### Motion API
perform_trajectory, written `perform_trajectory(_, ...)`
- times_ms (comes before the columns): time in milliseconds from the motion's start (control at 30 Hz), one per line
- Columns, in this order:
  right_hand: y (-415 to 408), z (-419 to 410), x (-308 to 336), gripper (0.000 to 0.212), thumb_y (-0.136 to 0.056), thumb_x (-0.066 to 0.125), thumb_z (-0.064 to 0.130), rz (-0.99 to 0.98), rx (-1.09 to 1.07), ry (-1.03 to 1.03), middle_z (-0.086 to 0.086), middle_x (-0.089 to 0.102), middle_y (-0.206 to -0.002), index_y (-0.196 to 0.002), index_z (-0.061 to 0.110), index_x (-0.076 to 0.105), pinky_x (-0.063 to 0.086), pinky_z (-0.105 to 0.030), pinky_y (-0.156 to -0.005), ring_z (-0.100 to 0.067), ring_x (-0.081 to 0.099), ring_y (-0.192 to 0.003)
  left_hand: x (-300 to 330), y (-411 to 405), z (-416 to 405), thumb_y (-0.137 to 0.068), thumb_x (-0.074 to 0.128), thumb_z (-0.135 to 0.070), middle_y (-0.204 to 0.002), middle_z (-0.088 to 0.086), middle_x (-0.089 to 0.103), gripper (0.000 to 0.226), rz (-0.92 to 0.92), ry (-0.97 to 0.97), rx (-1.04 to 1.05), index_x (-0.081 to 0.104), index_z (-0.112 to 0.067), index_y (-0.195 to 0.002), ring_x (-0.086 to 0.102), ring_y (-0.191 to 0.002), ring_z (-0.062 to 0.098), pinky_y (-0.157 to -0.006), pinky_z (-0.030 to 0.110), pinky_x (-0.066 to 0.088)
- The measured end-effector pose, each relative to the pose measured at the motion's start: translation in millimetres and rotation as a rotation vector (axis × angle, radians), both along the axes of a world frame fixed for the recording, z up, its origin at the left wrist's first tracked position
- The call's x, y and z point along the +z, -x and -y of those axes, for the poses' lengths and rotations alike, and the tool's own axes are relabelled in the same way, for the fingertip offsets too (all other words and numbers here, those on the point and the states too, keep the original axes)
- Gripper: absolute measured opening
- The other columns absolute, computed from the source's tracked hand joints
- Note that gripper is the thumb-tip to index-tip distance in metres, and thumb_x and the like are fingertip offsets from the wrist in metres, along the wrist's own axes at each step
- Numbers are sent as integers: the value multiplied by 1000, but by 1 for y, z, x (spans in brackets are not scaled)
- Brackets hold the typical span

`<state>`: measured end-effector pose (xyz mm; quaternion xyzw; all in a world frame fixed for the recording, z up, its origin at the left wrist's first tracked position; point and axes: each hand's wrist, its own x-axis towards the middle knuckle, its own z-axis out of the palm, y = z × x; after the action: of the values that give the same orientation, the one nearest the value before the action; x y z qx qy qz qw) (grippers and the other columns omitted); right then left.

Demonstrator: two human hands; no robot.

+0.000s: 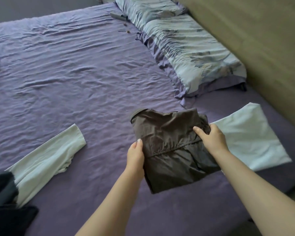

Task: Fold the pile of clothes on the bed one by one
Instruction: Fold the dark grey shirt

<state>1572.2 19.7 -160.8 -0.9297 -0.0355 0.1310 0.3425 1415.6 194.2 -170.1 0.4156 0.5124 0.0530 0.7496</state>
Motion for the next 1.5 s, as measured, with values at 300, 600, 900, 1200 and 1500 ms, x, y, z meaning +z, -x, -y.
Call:
perform_trajectory(300,-45,99,45,49,-84,62,49,21,-53,51,-11,60,-99,-104,6,52,41,-36,-71,-32,55,-94,31,-39,86,-102,40,-21,-94,-1,66,22,100,-54,-266,62,-21,-100,58,-82,15,-72,32,45)
perform_trajectory(600,-133,202,38,49,-87,58,49,30,-54,93,-14,58,-111,-110,7,48,47,-45,-80,-35,55,-100,26,-124,189,-96,39,2,-103,-6,66,37,161,-6,-380,56,-28,-111,61,-87,12,-68,29,53)
perform_trajectory(900,-189,252,-5,40,-92,56,33,-61,0,97,-15,57,-120,-121,6,48,34,-30,-73,-32,52,-109,-19,-180,243,-89,40,14,-104,-9,63,62,211,-35,-363,36,-38,-121,66,-78,1,-66,19,55)
perform_trajectory(1200,-199,263,-37,47,-95,52,24,-146,49,171,-20,52,-132,-136,4,40,39,-37,-90,-36,47,-121,-53,-175,252,-71,67,-58,-156,2,-22,108,-346,-893,-1160,-7,-43,-147,-13,-145,24,-118,47,8)
perform_trajectory(1500,-187,255,-29,60,-98,40,37,-153,121,536,-13,24,-153,-149,17,15,27,-48,-110,-35,24,-138,-45,-166,246,-80,63,-49,-159,5,-7,87,-481,-776,-1160,9,-40,-149,4,-145,29,-114,50,21)
